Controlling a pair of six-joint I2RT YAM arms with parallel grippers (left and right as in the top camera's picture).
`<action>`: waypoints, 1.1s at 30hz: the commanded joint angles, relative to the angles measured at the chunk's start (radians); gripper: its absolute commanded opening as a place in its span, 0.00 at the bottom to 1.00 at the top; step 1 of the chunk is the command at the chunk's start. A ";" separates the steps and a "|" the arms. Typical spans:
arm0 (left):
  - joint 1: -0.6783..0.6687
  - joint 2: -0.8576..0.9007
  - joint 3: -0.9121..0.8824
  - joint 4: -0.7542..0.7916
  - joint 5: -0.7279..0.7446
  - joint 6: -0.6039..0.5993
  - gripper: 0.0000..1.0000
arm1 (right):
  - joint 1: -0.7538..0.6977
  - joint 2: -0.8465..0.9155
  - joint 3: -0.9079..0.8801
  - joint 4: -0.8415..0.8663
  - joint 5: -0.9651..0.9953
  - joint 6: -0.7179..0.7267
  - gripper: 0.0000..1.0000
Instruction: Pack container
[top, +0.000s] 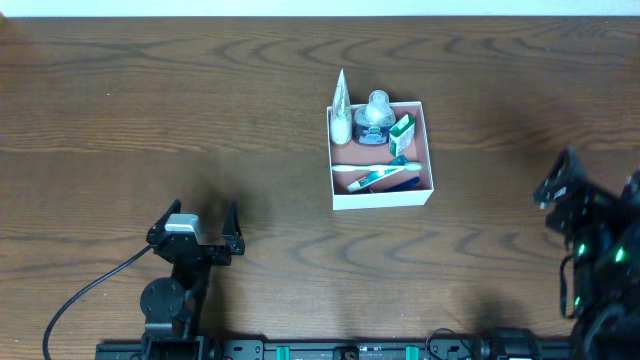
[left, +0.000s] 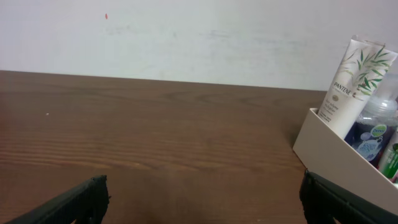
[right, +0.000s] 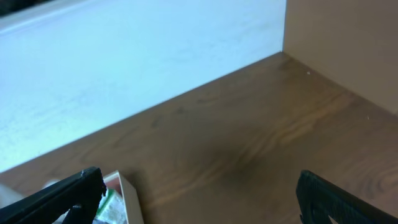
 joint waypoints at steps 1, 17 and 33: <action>0.004 -0.006 -0.013 -0.039 0.022 0.013 0.98 | 0.008 -0.101 -0.124 0.007 0.006 -0.008 0.99; 0.004 -0.006 -0.013 -0.039 0.022 0.014 0.98 | 0.001 -0.518 -0.757 0.688 -0.283 -0.005 0.99; 0.004 -0.006 -0.013 -0.039 0.022 0.014 0.98 | 0.008 -0.593 -0.998 0.848 -0.316 -0.129 0.99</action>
